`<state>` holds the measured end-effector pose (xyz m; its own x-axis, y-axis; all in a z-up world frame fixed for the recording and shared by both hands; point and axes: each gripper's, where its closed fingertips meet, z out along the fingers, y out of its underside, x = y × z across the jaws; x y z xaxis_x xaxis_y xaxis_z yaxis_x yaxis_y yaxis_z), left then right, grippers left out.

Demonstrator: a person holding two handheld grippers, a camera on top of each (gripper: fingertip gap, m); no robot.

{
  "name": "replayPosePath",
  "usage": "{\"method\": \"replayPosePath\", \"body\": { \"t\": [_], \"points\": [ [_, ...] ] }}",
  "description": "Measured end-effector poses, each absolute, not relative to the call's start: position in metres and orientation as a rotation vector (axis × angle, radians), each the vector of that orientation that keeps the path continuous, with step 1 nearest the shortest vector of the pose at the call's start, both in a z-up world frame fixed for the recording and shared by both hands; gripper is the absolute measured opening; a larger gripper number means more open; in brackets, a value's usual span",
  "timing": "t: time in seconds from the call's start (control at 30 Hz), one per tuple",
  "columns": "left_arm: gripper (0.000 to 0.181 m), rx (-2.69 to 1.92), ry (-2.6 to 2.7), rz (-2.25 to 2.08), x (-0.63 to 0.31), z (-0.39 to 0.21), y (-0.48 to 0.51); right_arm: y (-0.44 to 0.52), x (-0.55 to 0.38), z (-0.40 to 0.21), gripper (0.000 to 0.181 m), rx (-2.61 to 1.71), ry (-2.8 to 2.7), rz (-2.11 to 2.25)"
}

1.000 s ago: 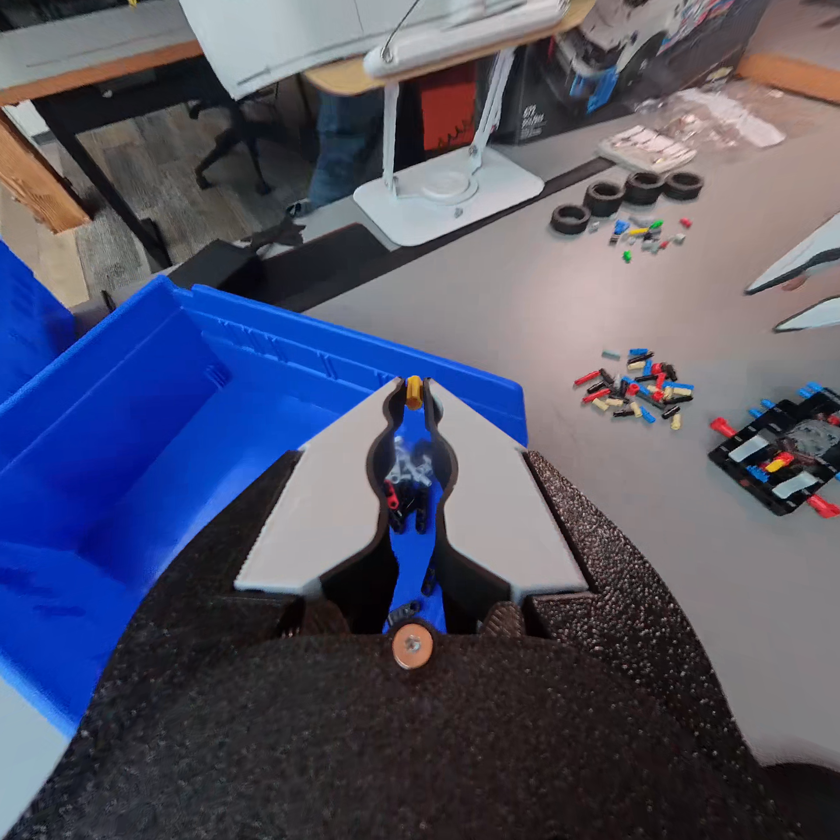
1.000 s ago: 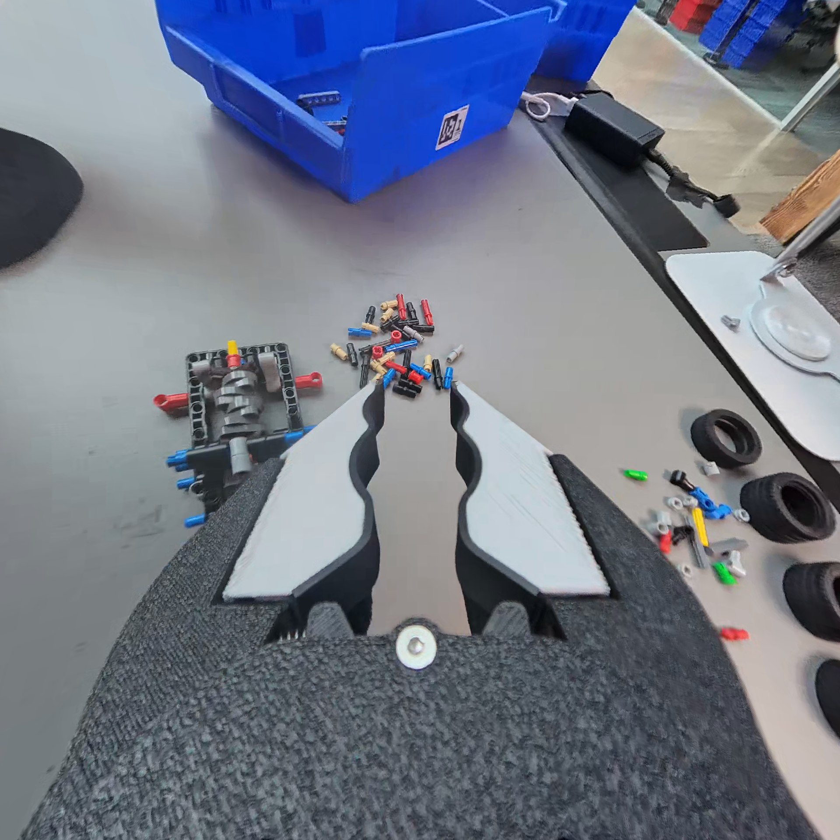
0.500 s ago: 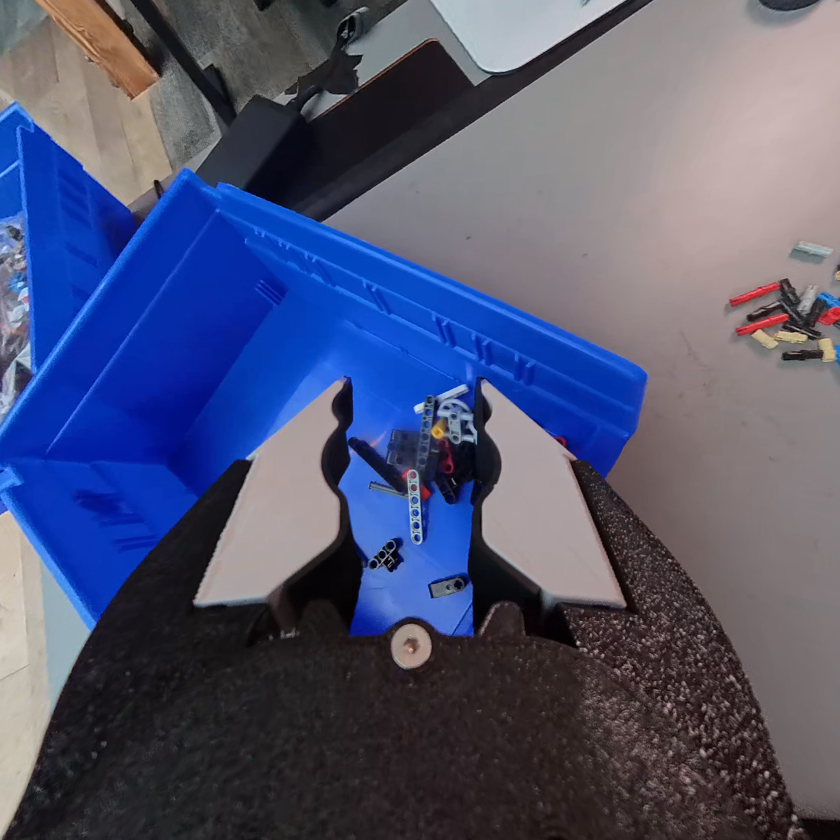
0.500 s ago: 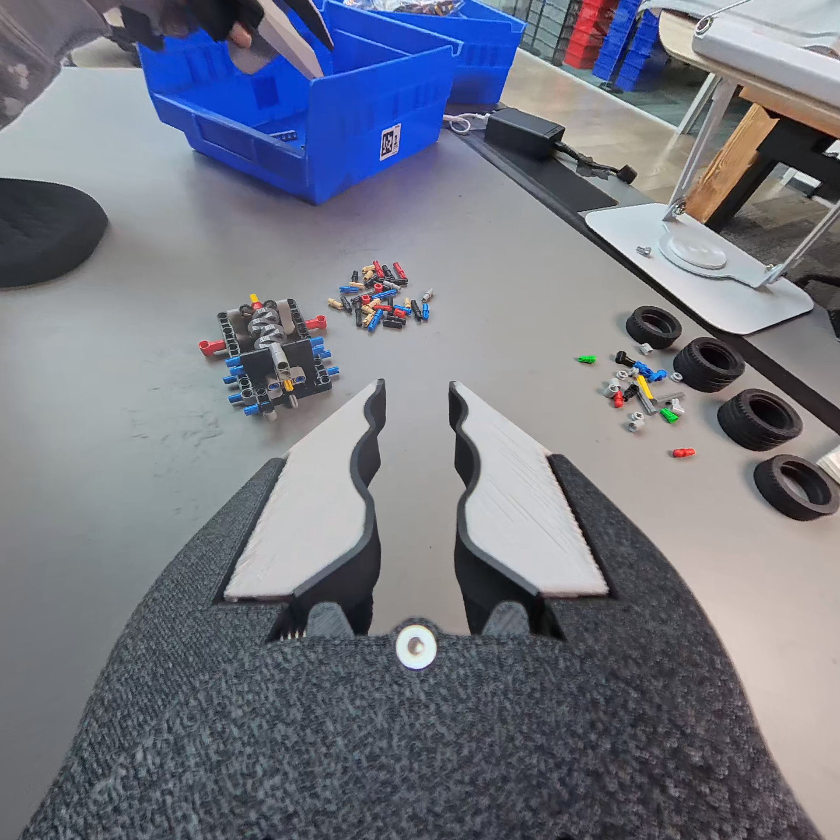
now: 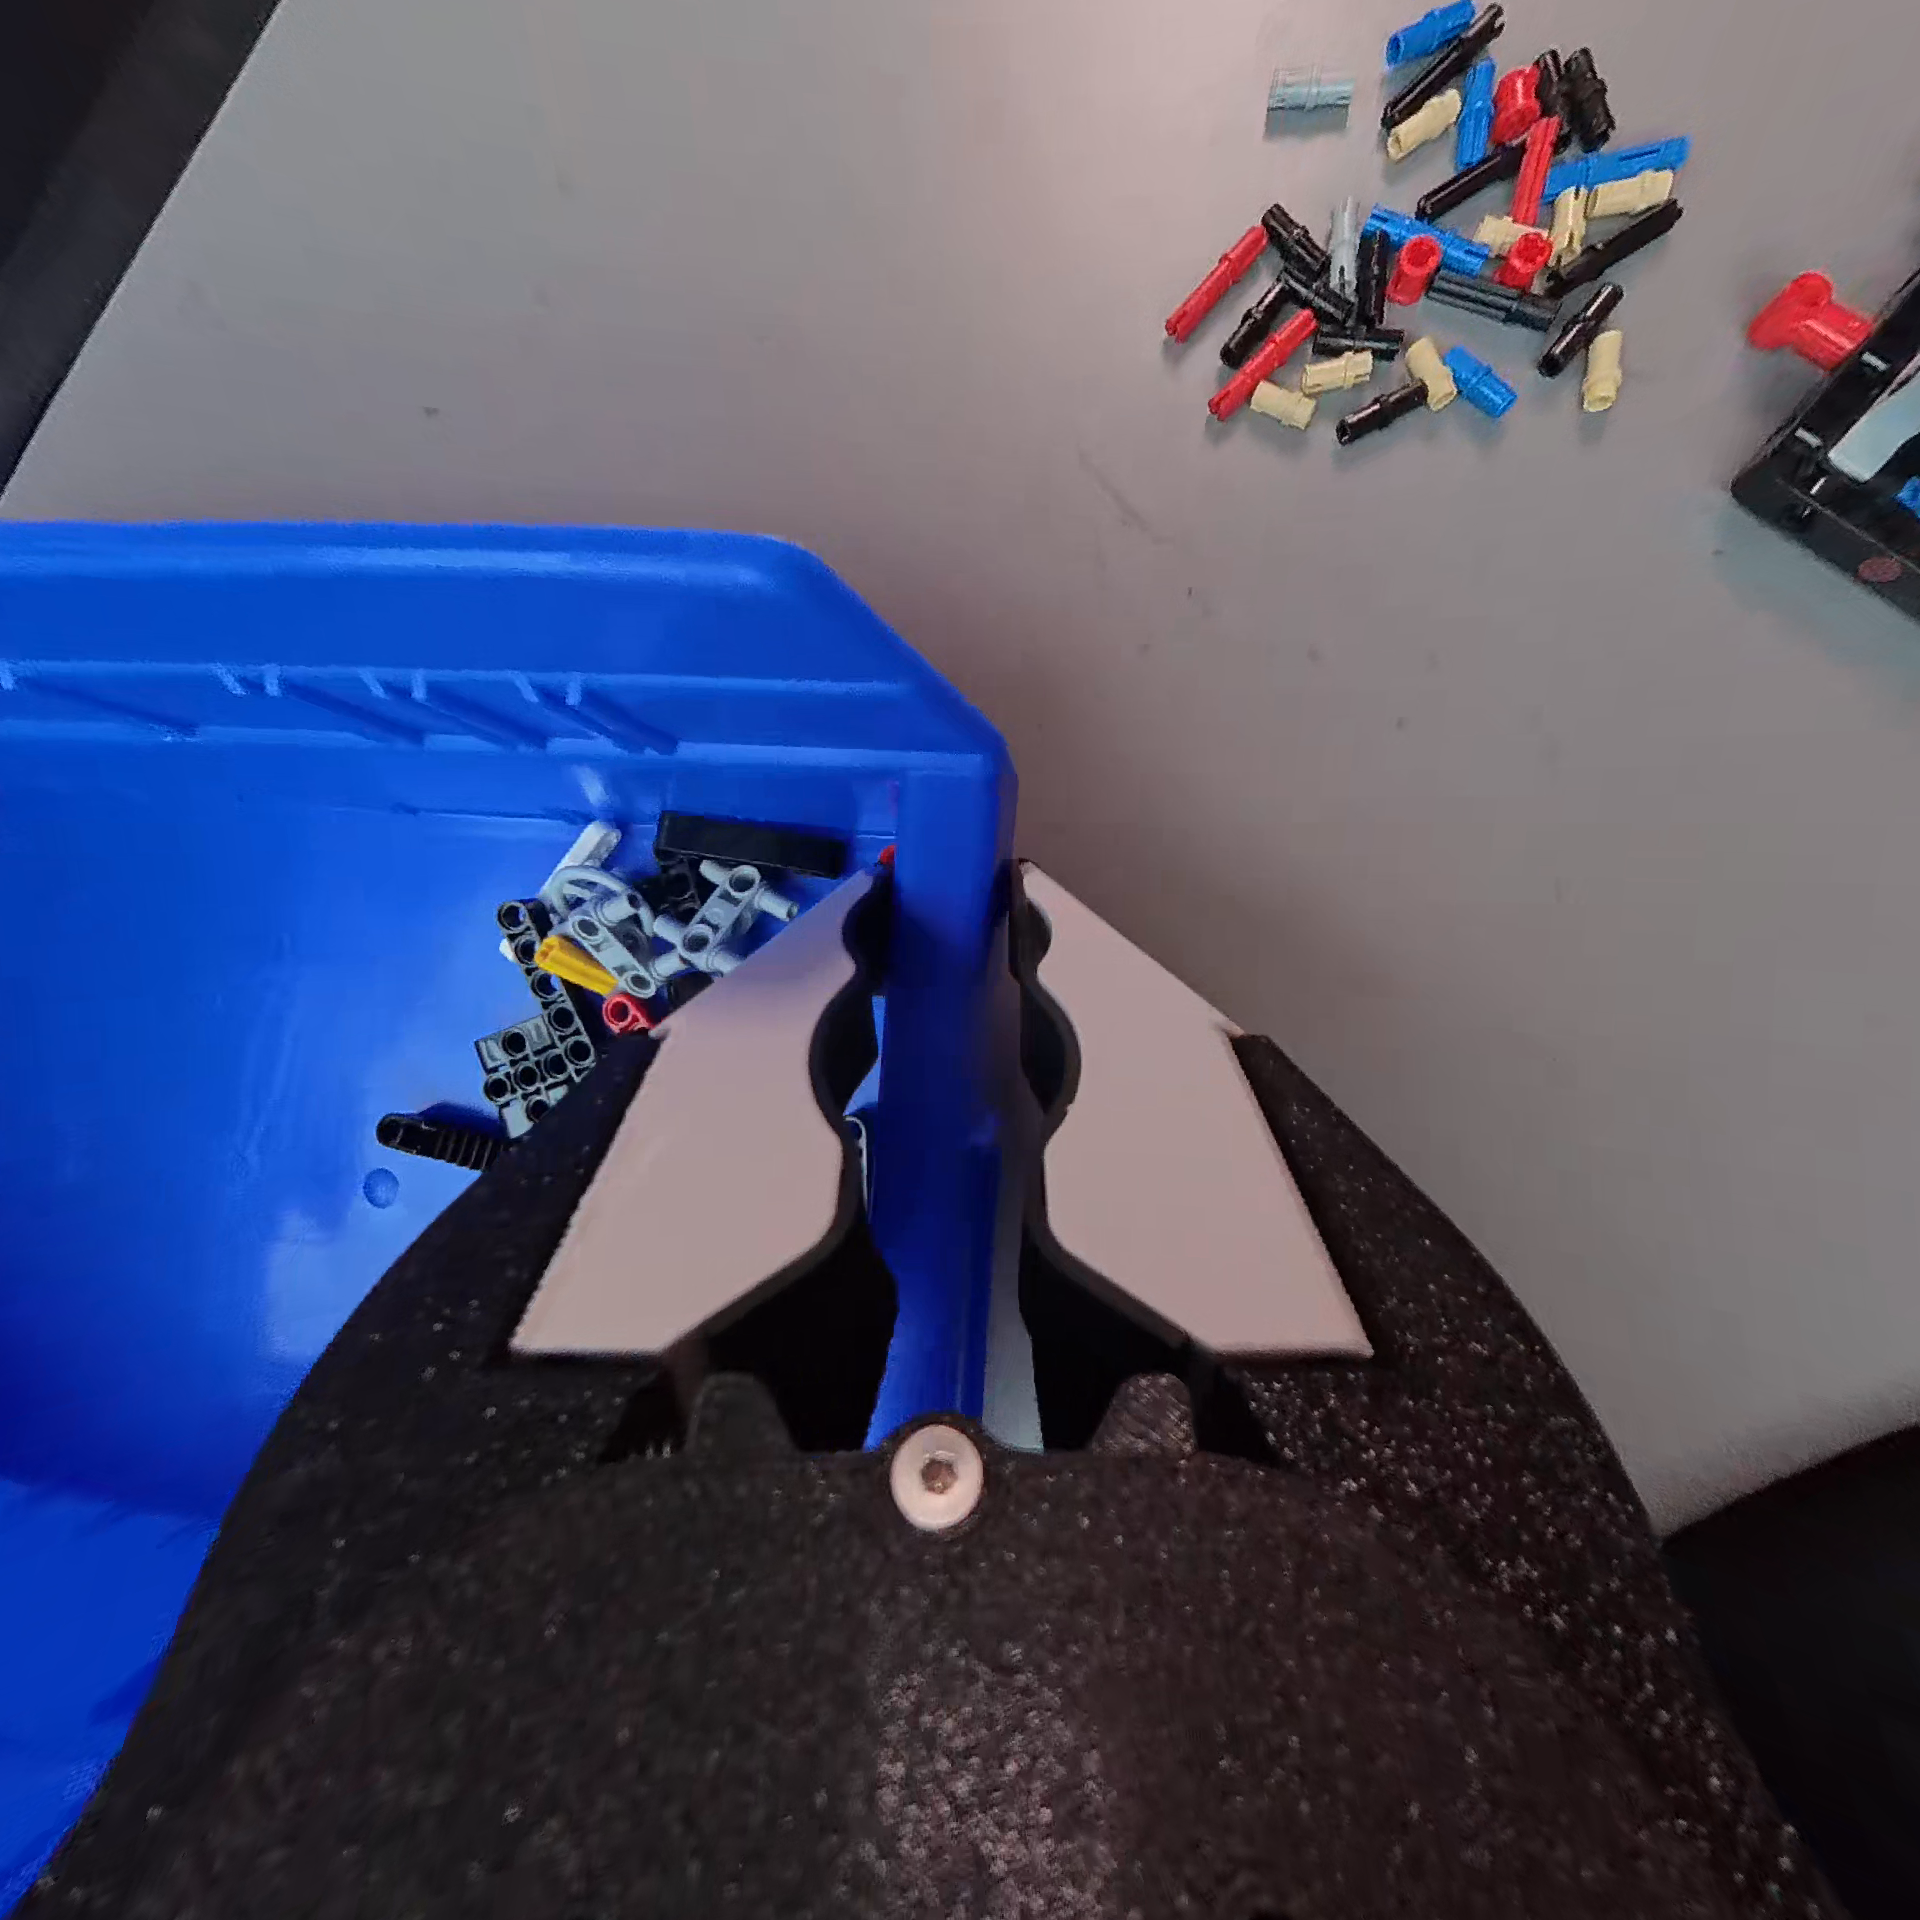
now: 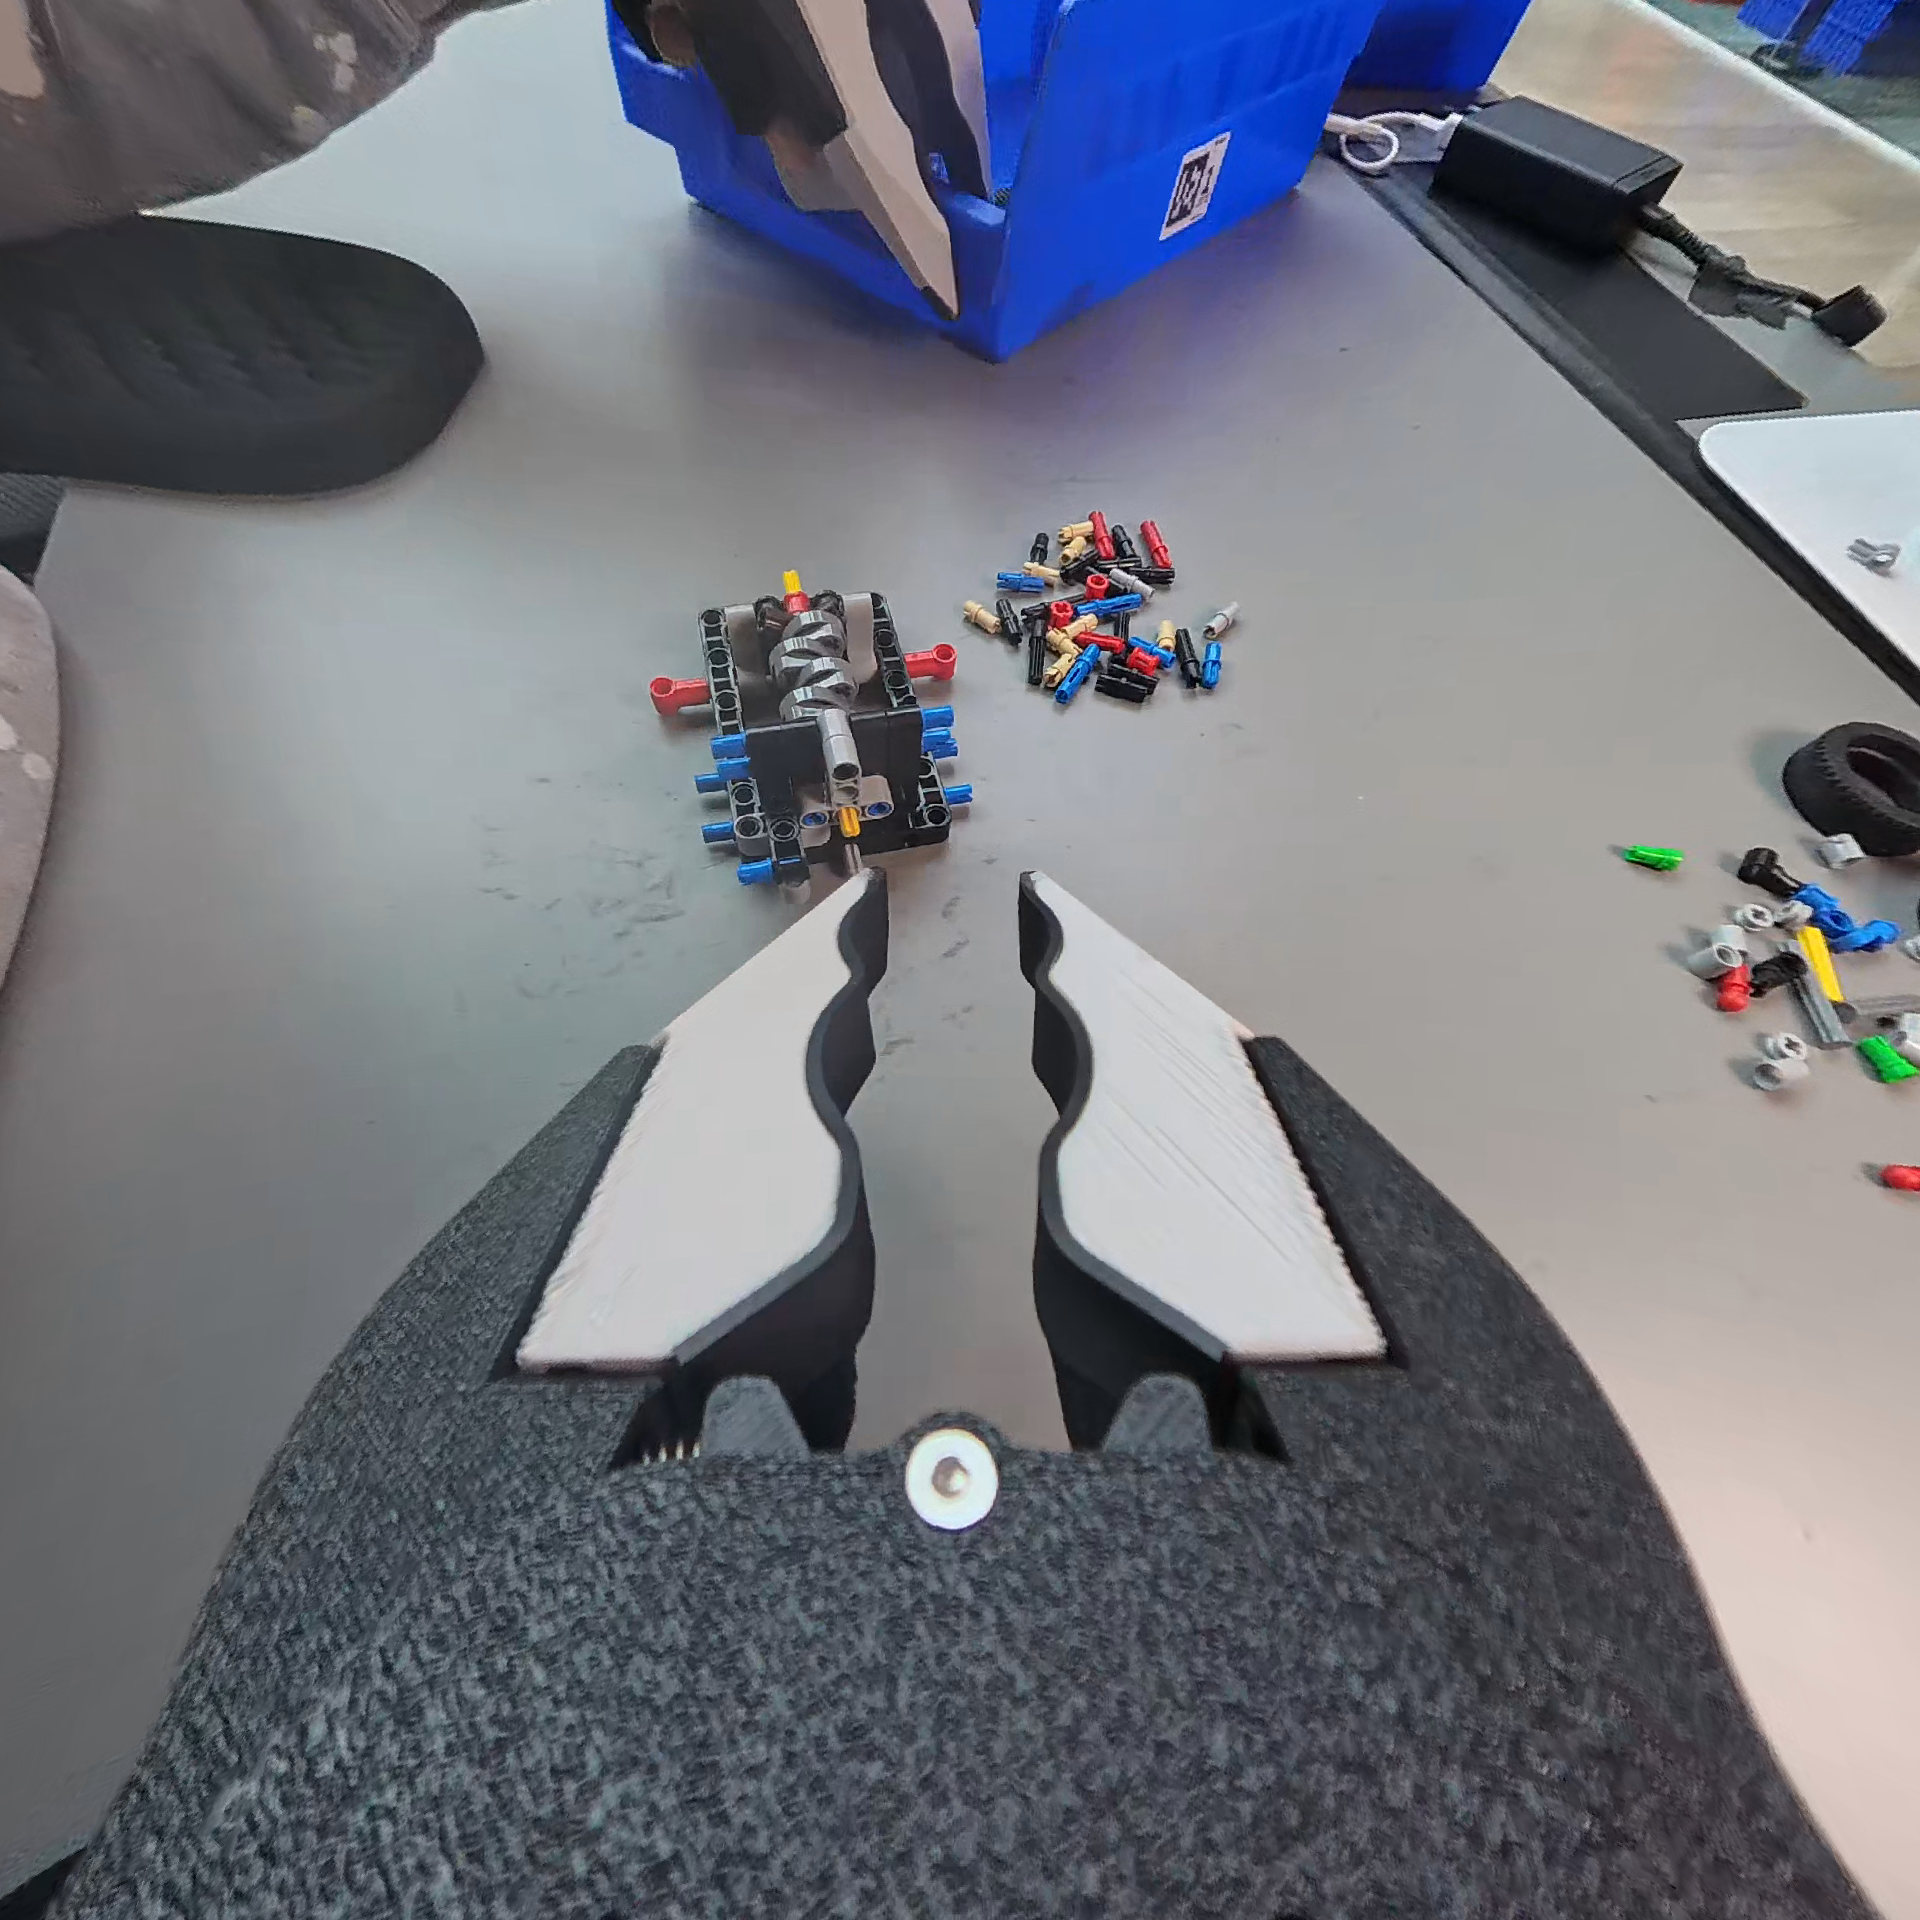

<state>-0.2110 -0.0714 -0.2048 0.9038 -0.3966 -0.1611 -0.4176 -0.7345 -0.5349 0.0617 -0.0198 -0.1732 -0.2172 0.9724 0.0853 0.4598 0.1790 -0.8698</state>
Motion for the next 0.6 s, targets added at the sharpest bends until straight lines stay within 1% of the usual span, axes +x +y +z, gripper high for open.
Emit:
{"method": "replayPosePath", "body": {
  "t": [0.23,0.37,0.5,0.6],
  "points": [
    [0.024,-2.461,0.601,0.019,-0.206,-0.203,-0.053,-0.014,0.063,-0.178,0.024,-1.386,-1.746,0.945],
    [0.033,-2.346,0.548,-0.01,-0.197,-0.172,-0.056,-0.015,0.062,-0.179,0.023,-1.385,-1.749,0.951],
    [0.036,-2.155,0.637,-0.327,-0.126,-0.139,-0.068,-0.029,0.057,-0.185,0.021,-1.359,-1.814,0.969],
    [0.041,-2.081,0.811,-0.558,-0.058,-0.144,-0.085,-0.041,0.051,-0.189,0.021,-1.332,-1.864,0.97]
  ]
}}
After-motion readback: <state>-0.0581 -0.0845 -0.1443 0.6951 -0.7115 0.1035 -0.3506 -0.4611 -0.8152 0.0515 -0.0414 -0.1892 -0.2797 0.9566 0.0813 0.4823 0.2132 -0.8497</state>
